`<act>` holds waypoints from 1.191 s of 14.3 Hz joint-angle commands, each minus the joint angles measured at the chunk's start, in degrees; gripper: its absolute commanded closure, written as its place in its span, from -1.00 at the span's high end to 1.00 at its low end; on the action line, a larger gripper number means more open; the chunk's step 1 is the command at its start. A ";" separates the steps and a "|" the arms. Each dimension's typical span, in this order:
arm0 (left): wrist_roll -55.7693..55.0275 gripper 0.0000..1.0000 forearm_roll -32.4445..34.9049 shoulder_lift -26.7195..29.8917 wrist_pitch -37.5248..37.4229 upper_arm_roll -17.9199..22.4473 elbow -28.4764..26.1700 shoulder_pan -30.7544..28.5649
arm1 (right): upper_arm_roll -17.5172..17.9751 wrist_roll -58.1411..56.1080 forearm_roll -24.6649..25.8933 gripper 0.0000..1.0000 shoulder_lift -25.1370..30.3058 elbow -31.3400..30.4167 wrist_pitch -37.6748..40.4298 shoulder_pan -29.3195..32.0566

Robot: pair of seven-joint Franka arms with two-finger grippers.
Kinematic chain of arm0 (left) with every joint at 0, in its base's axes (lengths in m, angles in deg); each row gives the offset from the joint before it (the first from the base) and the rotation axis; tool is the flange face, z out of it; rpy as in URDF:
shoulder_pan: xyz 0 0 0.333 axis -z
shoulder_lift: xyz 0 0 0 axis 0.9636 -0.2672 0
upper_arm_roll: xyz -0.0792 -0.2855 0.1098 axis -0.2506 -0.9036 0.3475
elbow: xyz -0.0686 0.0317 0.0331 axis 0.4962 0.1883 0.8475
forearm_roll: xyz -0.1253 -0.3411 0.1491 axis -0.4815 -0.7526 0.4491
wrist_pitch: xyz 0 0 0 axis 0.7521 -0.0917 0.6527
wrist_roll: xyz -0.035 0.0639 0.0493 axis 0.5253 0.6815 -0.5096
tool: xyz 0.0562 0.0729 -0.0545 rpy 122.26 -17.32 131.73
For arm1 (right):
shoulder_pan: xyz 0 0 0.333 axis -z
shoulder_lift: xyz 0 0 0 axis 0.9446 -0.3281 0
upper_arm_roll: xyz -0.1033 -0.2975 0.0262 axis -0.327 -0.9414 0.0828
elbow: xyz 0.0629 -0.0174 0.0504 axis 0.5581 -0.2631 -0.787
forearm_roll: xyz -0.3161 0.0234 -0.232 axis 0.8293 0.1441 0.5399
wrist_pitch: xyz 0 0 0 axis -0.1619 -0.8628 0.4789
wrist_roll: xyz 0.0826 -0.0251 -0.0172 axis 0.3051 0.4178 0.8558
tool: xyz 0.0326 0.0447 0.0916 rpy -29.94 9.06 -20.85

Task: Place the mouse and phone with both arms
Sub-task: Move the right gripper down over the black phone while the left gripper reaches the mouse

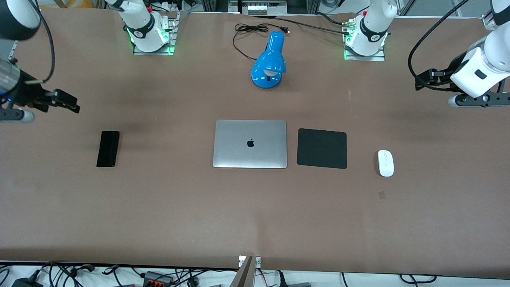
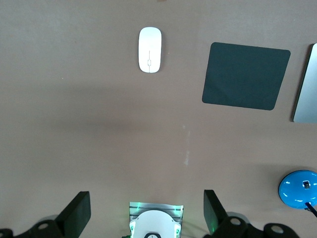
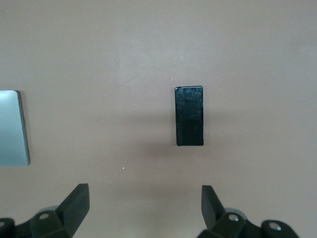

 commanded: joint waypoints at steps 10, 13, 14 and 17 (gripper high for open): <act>0.78 1.00 -3.45 -4.84 -4.56 0.68 4.21 -3.97 | 0.28 -0.04 0.77 1.00 -17.26 -0.89 -10.93 2.32; 0.96 1.00 -2.75 -11.41 -2.82 0.33 6.42 -3.62 | 0.28 -0.04 0.77 1.00 -22.45 -0.98 -13.13 3.29; 1.05 1.00 -1.87 -14.22 1.02 0.16 6.42 -3.79 | 0.02 -0.04 0.86 1.00 -24.21 -0.98 -14.18 3.38; 2.18 1.00 -1.25 -19.94 13.68 0.07 5.02 -3.79 | -1.30 -0.13 1.91 1.00 -28.87 -0.98 -18.22 3.46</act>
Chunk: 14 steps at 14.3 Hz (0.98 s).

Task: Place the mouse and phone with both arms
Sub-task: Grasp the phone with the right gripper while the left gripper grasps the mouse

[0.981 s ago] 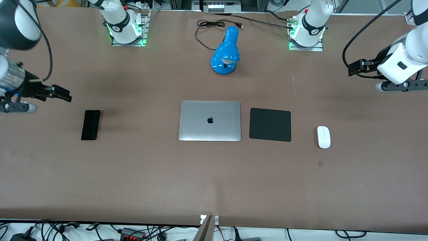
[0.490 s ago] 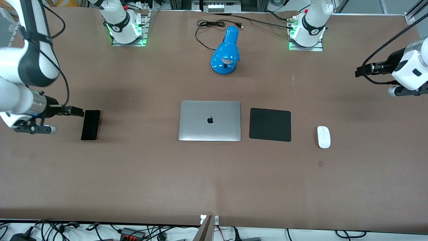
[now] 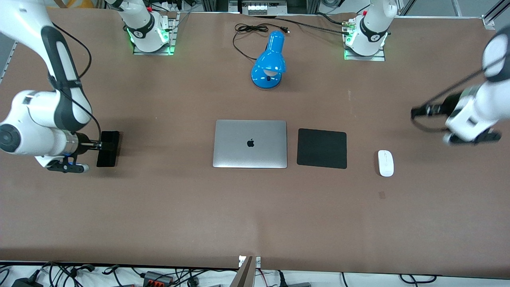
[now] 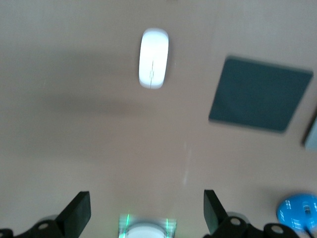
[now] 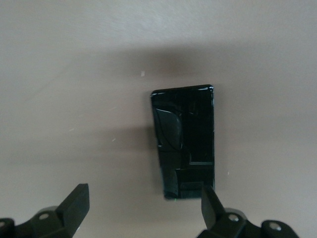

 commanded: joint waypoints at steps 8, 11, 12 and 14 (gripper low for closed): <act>5.26 1.00 3.00 -5.35 50.40 -0.22 -26.16 -0.22 | -0.95 -0.49 2.57 1.00 -5.20 -2.02 -11.13 1.16; 7.18 1.00 3.00 -8.76 69.24 -0.22 -33.22 -0.48 | -1.30 -0.49 2.57 1.00 -5.64 -2.46 -11.48 1.33; 9.28 1.00 3.00 -10.43 72.77 -0.22 -33.50 -1.35 | -1.39 -0.49 2.57 1.00 -6.16 -2.72 -11.83 1.42; 9.65 1.00 3.00 -11.07 74.03 -0.30 -33.76 -2.06 | -1.39 -0.40 2.57 1.00 -6.69 -3.34 -12.27 1.77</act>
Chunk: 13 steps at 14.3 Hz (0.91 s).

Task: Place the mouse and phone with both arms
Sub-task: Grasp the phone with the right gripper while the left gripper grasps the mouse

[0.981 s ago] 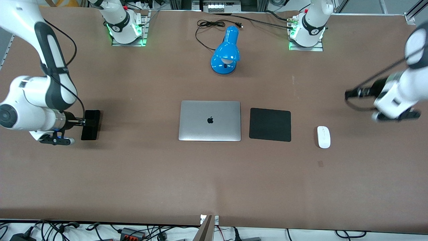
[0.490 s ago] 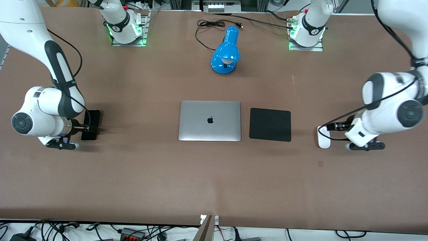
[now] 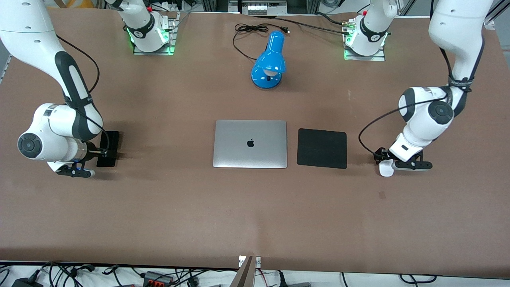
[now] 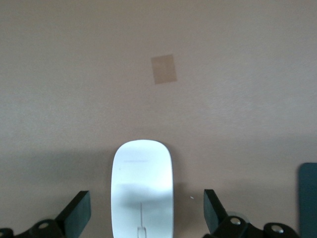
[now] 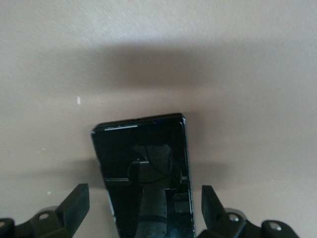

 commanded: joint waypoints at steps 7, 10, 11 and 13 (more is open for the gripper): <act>1.65 0.94 0.95 -1.75 2.15 -0.40 -1.37 -1.12 | 0.40 -0.93 0.92 1.00 -0.69 -2.83 -1.15 1.01; 1.47 0.31 0.95 -2.01 2.15 -0.40 -1.37 -0.77 | 0.40 -1.10 0.92 1.00 -0.61 -3.19 0.24 1.18; 1.21 0.19 0.95 -2.10 2.15 -0.40 -1.28 -0.77 | 0.40 -1.10 0.92 0.70 -0.61 -3.19 1.04 1.18; 1.03 -0.12 0.95 -2.10 2.06 -0.40 -0.93 -0.77 | 0.40 -1.10 0.92 0.05 -0.34 -3.19 1.48 1.09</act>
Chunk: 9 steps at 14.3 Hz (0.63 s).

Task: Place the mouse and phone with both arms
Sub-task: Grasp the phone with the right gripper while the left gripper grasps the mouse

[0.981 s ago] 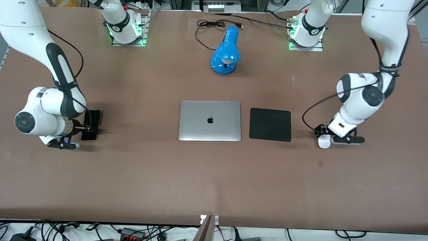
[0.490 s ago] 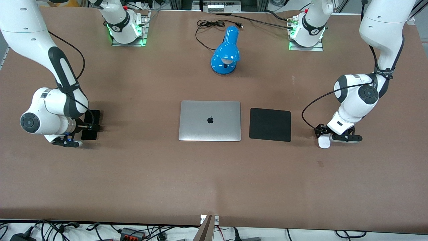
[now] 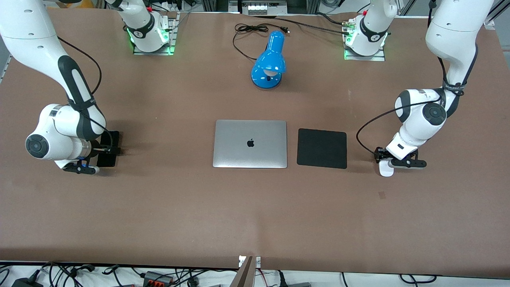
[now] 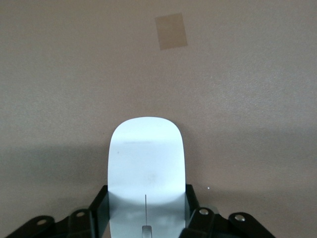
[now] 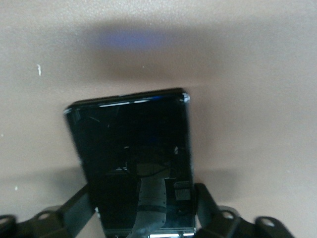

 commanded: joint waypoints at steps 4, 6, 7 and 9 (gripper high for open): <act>0.40 -0.18 0.94 2.15 -2.74 -0.08 2.05 -0.24 | 0.61 -2.43 0.67 -0.51 1.30 -0.97 3.72 0.50; 0.49 -0.18 0.94 3.82 -9.67 0.10 5.20 -0.42 | 0.96 -2.61 0.59 -0.59 3.23 -0.88 5.48 0.15; 0.49 -0.18 0.94 4.52 -15.02 0.10 8.17 -0.42 | 1.31 -2.79 0.50 -0.59 4.46 -0.79 6.36 -0.20; 0.49 -0.18 0.94 4.97 -27.23 -0.08 15.72 -0.42 | 2.53 -2.00 0.06 -0.59 5.61 0.78 8.64 -1.77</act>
